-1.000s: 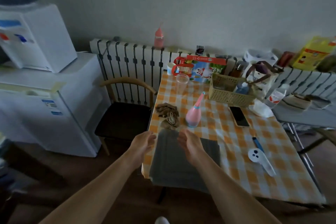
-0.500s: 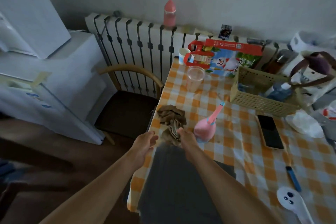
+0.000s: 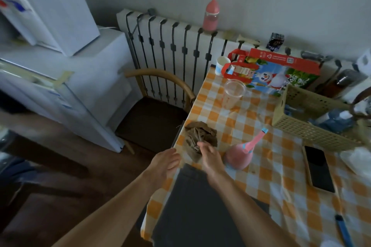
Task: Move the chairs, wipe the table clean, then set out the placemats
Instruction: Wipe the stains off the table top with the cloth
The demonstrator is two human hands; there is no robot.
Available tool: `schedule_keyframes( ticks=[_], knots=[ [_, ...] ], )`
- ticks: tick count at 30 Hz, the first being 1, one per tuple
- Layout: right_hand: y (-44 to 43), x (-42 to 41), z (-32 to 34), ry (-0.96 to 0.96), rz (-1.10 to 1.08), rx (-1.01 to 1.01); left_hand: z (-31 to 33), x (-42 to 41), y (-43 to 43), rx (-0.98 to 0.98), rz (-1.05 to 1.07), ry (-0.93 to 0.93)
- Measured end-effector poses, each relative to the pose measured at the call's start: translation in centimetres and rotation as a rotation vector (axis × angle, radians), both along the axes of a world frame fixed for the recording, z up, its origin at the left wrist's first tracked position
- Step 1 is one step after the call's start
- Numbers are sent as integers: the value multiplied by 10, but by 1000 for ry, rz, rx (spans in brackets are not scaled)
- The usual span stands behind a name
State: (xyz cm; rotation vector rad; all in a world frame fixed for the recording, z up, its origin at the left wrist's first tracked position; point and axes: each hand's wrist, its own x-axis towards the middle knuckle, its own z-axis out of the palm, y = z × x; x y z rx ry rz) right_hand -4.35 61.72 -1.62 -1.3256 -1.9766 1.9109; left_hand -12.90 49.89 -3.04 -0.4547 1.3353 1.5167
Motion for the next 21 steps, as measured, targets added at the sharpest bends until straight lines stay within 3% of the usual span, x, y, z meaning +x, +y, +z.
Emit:
schedule_keyframes(
  ticks=[3,6,10,12,15,18,19,21],
  knots=[
    [-30,0,28,167,264,120,18,-12,-11,176,99,-30],
    [-58,-6,30,175,560,363,39,-28,-37,303,185,-12],
    [-103,-8,43,251,783,533,72,-31,-92,182,262,132],
    [-129,-8,51,309,687,472,81,-28,-126,104,334,222],
    [-166,-13,63,276,392,272,92,-17,-177,156,392,269],
    [-236,-17,84,281,394,-258,106,2,-247,184,466,298],
    [-262,-16,93,319,420,-339,110,9,-272,182,486,311],
    [-304,-16,105,393,498,-239,117,23,-313,194,521,348]
  ],
)
